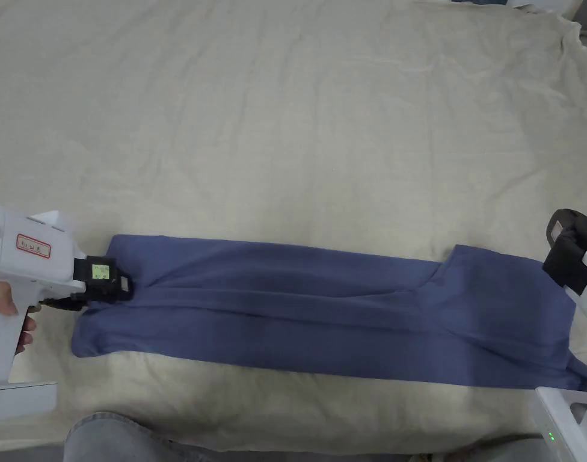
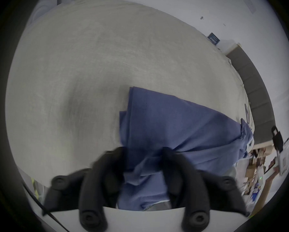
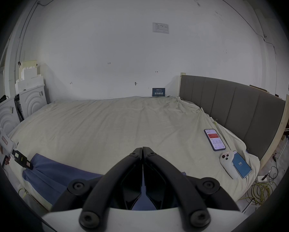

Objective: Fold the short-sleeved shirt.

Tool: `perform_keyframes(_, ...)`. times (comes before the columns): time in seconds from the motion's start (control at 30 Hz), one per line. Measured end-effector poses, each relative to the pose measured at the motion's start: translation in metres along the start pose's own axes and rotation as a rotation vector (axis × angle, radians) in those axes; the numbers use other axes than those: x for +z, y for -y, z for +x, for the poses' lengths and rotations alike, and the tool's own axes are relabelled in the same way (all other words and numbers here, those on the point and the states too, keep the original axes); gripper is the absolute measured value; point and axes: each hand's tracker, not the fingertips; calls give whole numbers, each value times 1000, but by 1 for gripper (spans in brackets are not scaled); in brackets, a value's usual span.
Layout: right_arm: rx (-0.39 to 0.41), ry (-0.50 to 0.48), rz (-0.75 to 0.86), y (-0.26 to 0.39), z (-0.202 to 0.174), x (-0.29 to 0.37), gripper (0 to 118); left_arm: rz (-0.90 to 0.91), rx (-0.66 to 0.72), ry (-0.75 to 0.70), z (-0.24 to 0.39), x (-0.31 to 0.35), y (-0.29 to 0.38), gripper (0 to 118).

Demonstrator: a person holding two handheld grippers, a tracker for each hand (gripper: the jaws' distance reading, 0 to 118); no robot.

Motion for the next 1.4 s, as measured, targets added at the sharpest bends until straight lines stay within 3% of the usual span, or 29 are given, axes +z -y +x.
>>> perform_keyframes(0.03, 1, 0, -2, 1, 1, 1, 0, -10, 50, 48, -1, -1, 2, 19)
perform_keyframes(0.07, 0, 1, -4, 2, 3, 2, 0, -24, 72, 64, 0, -2, 3, 18)
perform_keyframes(0.17, -5, 5, -7, 3, 9, 7, 0, -20, -63, -48, 22, -3, 10, 14)
perform_keyframes(0.27, -1, 16, 0, 1, 15, 12, 0, -17, -63, -82, 40, 9, 7, 12)
perform_keyframes(0.37, -31, 21, 16, -2, 23, 17, 0, 35, -179, -272, 70, 32, 4, 11)
perform_keyframes(0.67, -37, 30, 58, -6, 38, 30, 0, 111, -300, -115, 168, 99, 13, 11)
perform_keyframes(0.93, -64, 51, 82, -5, 55, 50, 0, -3, -358, 73, 263, 36, 38, 11)
perform_keyframes(1.1, -83, 77, 74, 3, 67, 60, 0, -57, -358, 96, 313, -28, 54, 11)
perform_keyframes(1.27, -95, 91, 57, 13, 72, 68, 0, -79, -295, 15, 330, -87, 60, 12)
perform_keyframes(1.33, -99, 93, 48, 18, 79, 67, 0, -74, -292, -7, 331, -98, 65, 27)
perform_keyframes(1.37, -113, 89, 41, 19, 82, 66, 0, -74, -296, -2, 331, -101, 67, 41)
perform_keyframes(1.4, -128, 85, 43, 20, 83, 66, 0, -74, -310, 29, 331, -101, 67, 66)
